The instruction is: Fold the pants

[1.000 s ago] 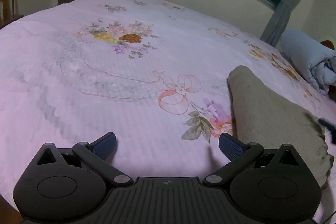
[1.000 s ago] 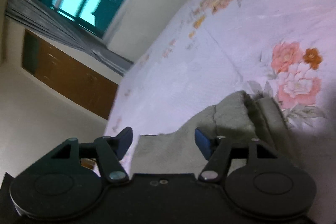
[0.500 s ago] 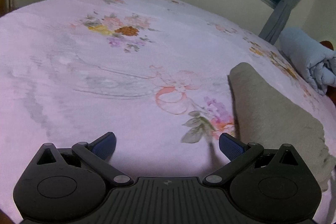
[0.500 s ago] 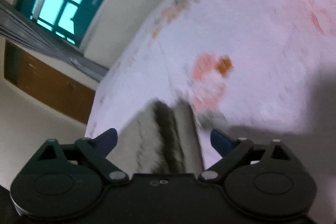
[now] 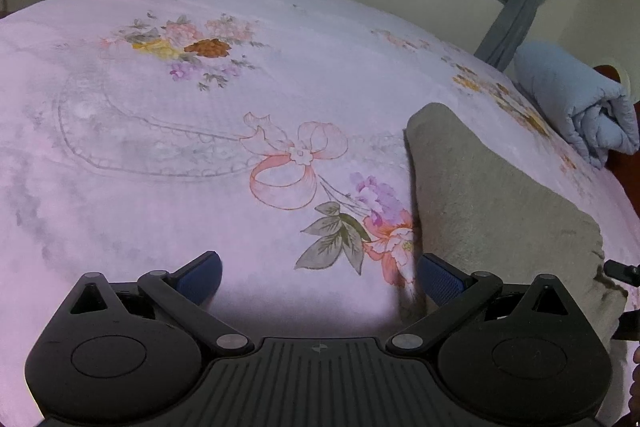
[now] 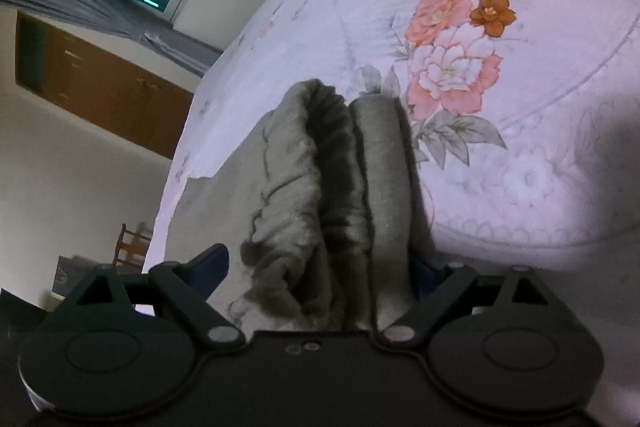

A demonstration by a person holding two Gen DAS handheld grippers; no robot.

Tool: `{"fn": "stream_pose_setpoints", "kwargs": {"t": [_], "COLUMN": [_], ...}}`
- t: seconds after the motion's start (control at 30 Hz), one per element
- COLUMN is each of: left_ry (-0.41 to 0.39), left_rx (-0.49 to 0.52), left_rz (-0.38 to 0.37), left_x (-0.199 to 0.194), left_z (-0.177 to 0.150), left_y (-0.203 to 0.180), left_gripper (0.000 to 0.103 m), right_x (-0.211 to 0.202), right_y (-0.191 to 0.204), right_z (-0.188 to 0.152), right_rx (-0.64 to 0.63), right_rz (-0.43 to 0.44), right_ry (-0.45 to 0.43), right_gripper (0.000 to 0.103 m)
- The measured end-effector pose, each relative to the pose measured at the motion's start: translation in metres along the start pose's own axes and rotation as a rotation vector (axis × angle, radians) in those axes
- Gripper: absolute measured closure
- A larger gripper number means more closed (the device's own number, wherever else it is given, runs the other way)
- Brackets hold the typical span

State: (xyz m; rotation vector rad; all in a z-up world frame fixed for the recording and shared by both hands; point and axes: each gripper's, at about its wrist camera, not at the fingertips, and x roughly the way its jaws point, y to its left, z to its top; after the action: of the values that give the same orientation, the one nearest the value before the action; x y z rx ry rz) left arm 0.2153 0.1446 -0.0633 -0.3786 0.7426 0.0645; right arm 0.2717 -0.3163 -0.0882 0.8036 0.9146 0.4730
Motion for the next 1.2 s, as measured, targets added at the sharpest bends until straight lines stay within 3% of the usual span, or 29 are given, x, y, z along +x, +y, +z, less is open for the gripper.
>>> {"fn": "stream_pose_setpoints", "kwargs": {"t": [0.1,0.17,0.27,0.3,0.33,0.37,0.47,0.57,0.7,0.87,1.2], "left_ry": [-0.002,-0.005,-0.004,-0.005,-0.009,-0.011,-0.021,-0.019,-0.014,-0.022,-0.021], "left_rx": [-0.005,-0.013,-0.010,-0.010,-0.011,-0.012,-0.024,-0.021,-0.020,-0.040,-0.036], "left_rz": [0.002,0.002,-0.003,-0.007,-0.008,-0.006,-0.007,-0.007,-0.009,-0.003,0.001], "left_x": [0.002,0.004,0.006,0.006,0.005,0.005,0.005,0.001,-0.007,-0.013,-0.015], "left_z": [0.002,0.004,0.006,0.006,0.005,0.004,0.001,-0.001,-0.004,-0.008,-0.010], "left_y": [0.001,0.000,-0.001,-0.001,0.000,0.002,0.005,0.004,0.008,0.019,0.019], "left_gripper": [0.000,0.000,0.000,0.000,0.000,0.000,0.000,0.000,0.000,0.000,0.000], "right_x": [-0.001,-0.003,-0.014,-0.028,-0.044,-0.059,-0.067,-0.056,-0.057,-0.076,-0.070], "right_y": [-0.005,-0.005,-0.010,-0.009,-0.014,-0.018,-0.017,-0.014,-0.021,-0.034,-0.039], "right_z": [0.004,0.005,0.012,0.012,0.013,0.010,-0.001,-0.010,-0.021,-0.027,-0.035], "right_rx": [0.014,-0.015,-0.009,-0.001,0.026,0.080,0.130,0.122,0.184,0.237,0.281], "right_rz": [0.008,-0.019,-0.047,-0.063,-0.033,0.059,0.176,0.123,0.128,0.149,0.161], "right_ry": [0.007,0.028,0.012,-0.040,-0.083,-0.120,-0.088,-0.025,-0.039,-0.058,-0.052], "right_gripper": [0.024,0.034,0.035,0.034,0.034,0.037,0.044,0.048,0.053,0.053,0.050]}}
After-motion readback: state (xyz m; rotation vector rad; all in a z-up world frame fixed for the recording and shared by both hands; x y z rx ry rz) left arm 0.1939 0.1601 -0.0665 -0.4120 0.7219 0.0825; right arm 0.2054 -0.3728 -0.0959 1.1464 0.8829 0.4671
